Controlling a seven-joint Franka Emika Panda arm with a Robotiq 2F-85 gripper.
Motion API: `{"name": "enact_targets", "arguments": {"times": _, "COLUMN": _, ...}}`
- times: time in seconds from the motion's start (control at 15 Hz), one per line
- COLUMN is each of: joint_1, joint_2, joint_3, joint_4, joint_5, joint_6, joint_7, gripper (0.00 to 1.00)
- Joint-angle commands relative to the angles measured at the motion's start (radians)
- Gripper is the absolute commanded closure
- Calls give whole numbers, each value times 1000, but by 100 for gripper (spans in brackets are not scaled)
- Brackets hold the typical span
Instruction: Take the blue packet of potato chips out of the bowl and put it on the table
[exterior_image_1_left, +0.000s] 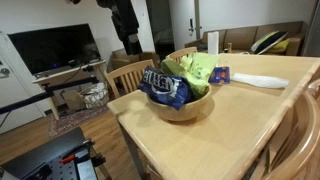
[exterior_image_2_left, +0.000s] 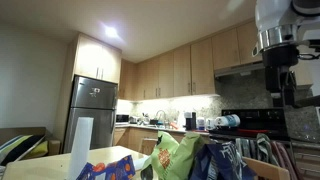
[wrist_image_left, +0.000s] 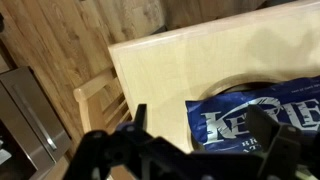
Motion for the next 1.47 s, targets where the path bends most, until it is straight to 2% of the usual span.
{"name": "enact_targets", "arguments": {"times": 0.0, "joint_1": 6, "joint_2": 0, "joint_3": -6, "joint_4": 2, "joint_5": -3, "joint_6": -3, "joint_7": 2, "gripper": 0}}
{"name": "enact_targets", "arguments": {"times": 0.73, "joint_1": 11, "joint_2": 7, "joint_3": -10, "joint_4": 1, "joint_5": 3, "joint_6": -1, "joint_7": -6, "gripper": 0}}
{"name": "enact_targets", "arguments": {"times": 0.93, "joint_1": 69, "joint_2": 11, "joint_3": -11, "joint_4": -6, "joint_5": 49, "joint_6": 5, "joint_7": -82, "gripper": 0}}
{"name": "enact_targets", "arguments": {"times": 1.07, "joint_1": 122, "joint_2": 20, "joint_3": -15, "joint_4": 10, "joint_5": 138, "joint_6": -6, "joint_7": -119, "gripper": 0}}
{"name": "enact_targets", "arguments": {"times": 1.2, "joint_1": 141, "joint_2": 37, "joint_3": -1, "joint_4": 31, "joint_5": 208, "joint_6": -10, "joint_7": -62, "gripper": 0}}
{"name": "enact_targets", "arguments": {"times": 1.4, "joint_1": 124, "joint_2": 87, "joint_3": 21, "joint_4": 67, "joint_5": 279, "joint_6": 28, "joint_7": 89, "gripper": 0}}
